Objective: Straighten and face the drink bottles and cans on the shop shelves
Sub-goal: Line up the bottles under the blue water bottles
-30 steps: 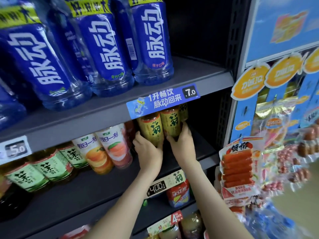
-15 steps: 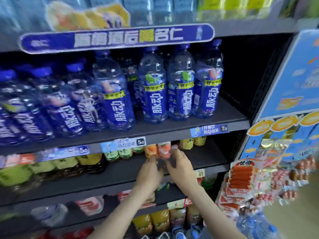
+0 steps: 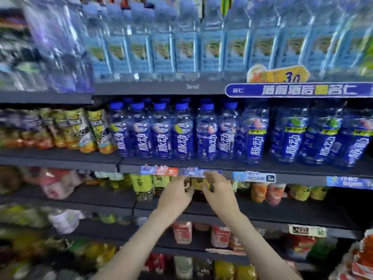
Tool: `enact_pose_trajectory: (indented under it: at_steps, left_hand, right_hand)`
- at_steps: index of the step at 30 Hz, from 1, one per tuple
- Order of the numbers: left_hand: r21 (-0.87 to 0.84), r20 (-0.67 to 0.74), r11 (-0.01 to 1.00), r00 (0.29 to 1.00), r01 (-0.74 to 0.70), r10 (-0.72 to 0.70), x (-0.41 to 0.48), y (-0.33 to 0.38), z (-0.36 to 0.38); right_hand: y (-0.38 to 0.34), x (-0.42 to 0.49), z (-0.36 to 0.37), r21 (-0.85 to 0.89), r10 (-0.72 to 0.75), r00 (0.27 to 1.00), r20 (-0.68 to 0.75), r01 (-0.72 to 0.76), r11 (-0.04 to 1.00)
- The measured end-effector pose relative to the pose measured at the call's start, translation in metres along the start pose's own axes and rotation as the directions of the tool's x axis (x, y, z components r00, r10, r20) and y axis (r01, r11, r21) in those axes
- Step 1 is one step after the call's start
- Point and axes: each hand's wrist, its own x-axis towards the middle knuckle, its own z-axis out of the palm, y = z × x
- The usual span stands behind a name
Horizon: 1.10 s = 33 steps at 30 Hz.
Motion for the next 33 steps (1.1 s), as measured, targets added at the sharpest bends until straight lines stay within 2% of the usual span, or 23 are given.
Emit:
enact_pose_trajectory:
  at_steps: [3,10,16,24,33]
  left_hand:
    - [0.011,-0.037,1.0,0.999,0.017,-0.016,-0.002,-0.042,-0.046]
    - [0.006,-0.124,0.995,0.987,0.104,-0.102,0.003,-0.126,-0.138]
    - [0.052,-0.202,0.976,0.959,0.213,-0.199,0.02,-0.198,-0.197]
    - [0.012,-0.335,0.906,0.856,0.423,-0.395,0.019,-0.321,-0.27]
    - [0.078,-0.437,0.842,0.777,0.534,-0.452,-0.005,-0.468,-0.386]
  right_hand:
    - [-0.039,0.003,0.035,0.05,0.021,1.0,0.017,-0.022,0.999]
    - [-0.115,0.025,0.115,0.041,-0.076,0.995,0.061,0.074,0.996]
    - [-0.169,0.063,0.191,0.065,-0.159,0.975,0.154,0.151,0.986]
    - [-0.258,0.09,0.336,0.189,-0.303,0.879,0.367,0.249,0.95]
    - [-0.392,0.084,0.499,0.294,-0.415,0.78,0.468,0.305,0.906]
